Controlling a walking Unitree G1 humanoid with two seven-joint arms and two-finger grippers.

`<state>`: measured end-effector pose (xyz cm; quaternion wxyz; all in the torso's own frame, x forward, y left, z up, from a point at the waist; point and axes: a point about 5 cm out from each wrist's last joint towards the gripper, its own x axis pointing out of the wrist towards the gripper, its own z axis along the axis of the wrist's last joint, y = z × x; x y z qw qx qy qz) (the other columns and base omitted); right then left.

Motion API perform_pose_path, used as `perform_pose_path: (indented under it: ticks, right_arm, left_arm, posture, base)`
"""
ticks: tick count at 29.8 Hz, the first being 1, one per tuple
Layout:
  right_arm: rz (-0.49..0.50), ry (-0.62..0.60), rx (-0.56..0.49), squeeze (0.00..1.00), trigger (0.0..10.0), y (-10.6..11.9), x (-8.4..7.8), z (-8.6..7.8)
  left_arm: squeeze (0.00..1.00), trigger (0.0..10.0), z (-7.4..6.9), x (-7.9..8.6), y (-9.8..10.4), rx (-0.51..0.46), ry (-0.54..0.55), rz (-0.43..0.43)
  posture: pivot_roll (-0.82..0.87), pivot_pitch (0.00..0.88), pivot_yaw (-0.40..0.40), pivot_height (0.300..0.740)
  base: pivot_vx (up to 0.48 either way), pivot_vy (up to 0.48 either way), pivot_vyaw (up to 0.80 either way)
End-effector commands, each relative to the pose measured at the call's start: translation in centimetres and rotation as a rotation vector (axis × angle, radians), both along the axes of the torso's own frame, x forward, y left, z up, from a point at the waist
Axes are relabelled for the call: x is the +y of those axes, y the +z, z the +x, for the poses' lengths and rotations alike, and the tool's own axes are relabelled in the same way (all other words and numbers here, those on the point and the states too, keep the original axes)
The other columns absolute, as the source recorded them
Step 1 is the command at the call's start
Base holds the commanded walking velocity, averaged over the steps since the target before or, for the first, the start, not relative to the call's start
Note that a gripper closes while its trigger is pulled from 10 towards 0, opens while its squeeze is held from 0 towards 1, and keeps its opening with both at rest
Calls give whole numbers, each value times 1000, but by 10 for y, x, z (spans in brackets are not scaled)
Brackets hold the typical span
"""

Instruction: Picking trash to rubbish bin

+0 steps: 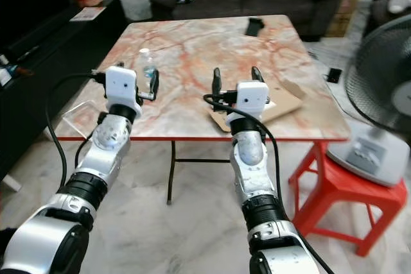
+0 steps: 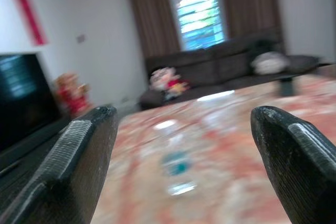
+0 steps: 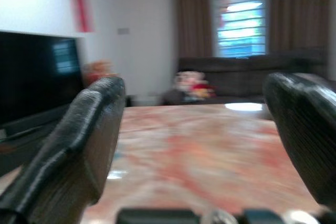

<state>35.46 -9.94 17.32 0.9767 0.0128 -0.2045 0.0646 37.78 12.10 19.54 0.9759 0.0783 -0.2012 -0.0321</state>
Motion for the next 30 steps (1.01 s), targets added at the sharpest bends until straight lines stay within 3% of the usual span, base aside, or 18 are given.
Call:
perform_pose_path:
  ticks: [1,3,24,30]
  right_arm:
    - [-18,38,-23,0,10000,5,10,-1]
    - [-16,39,-22,0,10000,5,10,-1]
    - [0,36,-14,0,10000,5,7,1]
    - [5,37,-12,0,10000,5,7,1]
  left_arm:
    - [0,10000,0,10,1,-5,37,9]
    - [0,10000,0,10,1,-5,39,8]
    - [0,10000,1,8,2,-5,38,4]
    - [0,10000,0,0,0,8,-25,10]
  posture:
    - [-75,0,76,740]
    - [-76,0,75,740]
    - [-78,0,69,740]
    - [-79,0,69,740]
  base:
    - [424,0,800]
    - [424,0,800]
    - [423,0,0]
    - [412,0,0]
